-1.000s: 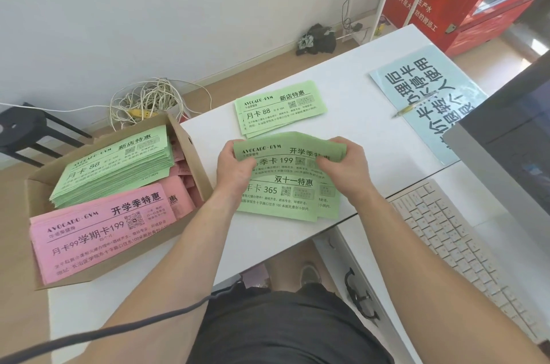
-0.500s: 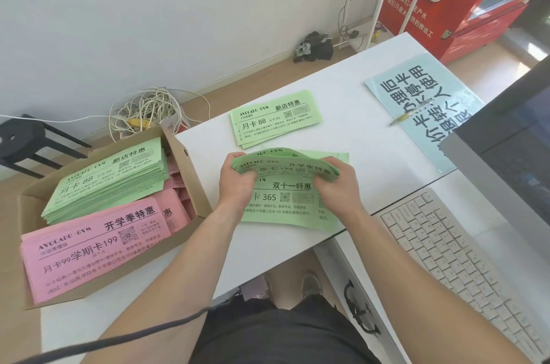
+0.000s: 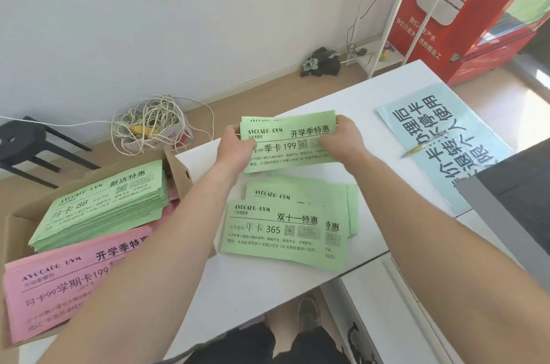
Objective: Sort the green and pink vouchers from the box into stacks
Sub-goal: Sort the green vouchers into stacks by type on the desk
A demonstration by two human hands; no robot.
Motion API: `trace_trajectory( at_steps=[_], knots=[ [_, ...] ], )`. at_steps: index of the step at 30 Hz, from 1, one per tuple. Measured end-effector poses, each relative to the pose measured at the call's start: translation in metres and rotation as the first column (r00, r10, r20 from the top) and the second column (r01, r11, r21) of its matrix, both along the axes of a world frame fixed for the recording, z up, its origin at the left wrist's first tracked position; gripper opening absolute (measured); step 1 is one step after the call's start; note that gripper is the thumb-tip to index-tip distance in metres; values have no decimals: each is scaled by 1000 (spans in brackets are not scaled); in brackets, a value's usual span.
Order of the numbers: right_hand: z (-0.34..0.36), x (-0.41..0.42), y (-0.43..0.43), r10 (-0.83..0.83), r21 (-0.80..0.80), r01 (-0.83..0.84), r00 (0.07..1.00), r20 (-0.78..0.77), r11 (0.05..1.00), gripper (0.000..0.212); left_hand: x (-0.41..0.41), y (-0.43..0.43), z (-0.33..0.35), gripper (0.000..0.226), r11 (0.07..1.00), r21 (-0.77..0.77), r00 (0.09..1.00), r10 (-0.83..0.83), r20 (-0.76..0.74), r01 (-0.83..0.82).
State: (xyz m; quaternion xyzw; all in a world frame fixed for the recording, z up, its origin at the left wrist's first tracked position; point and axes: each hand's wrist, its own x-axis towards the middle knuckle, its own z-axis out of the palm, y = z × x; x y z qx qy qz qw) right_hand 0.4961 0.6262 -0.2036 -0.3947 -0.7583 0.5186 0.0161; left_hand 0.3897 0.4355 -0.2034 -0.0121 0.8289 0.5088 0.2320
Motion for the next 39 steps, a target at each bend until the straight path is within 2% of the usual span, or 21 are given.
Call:
trace_trajectory(
  at_steps=[5, 9, 12, 15, 17, 20, 23, 26, 28, 33, 39],
  knots=[
    [-25, -45, 11, 23, 67, -30, 995, 98, 997, 37, -25, 12, -34, 44, 994, -108, 1000, 7, -16, -9],
    [-40, -51, 14, 36, 134, -56, 989, 141, 989, 53, -32, 7, -47, 46, 963, -269, 998, -30, -62, 12],
    [-41, -22, 10, 8, 269, -58, 983, 184, 961, 62, -17, -13, -39, 58, 938, -345, 987, -45, -155, -12],
    [-37, 33, -5, 45, 245, -88, 983, 178, 966, 62, 24, -40, -32, 53, 933, -355, 983, -120, -136, 65],
    [-33, 67, -20, 155, 202, -210, 954, 258, 957, 77, 51, -55, -31, 62, 917, -387, 991, -127, -52, 97],
    [-30, 92, -38, 302, 165, -391, 866, 398, 905, 111, 81, -65, -35, 82, 859, -476, 981, -182, 63, 190],
    [-34, 101, -45, 336, 185, -448, 835, 435, 875, 132, 97, -67, -36, 93, 788, -561, 966, -243, 93, 252],
    [-40, 108, -47, 343, 222, -478, 822, 455, 850, 138, 101, -68, -36, 94, 821, -523, 972, -221, 80, 230],
    [-42, 110, -48, 354, 258, -511, 807, 473, 820, 137, 104, -65, -36, 91, 869, -444, 974, -223, 46, 220],
    [-37, 103, -43, 364, 304, -566, 773, 520, 766, 131, 112, -52, -35, 90, 901, -370, 968, -249, -11, 227],
    [-31, 88, -36, 390, 283, -664, 674, 628, 692, 133, 95, -61, -28, 82, 939, -287, 979, -155, 132, 188]
  ],
)
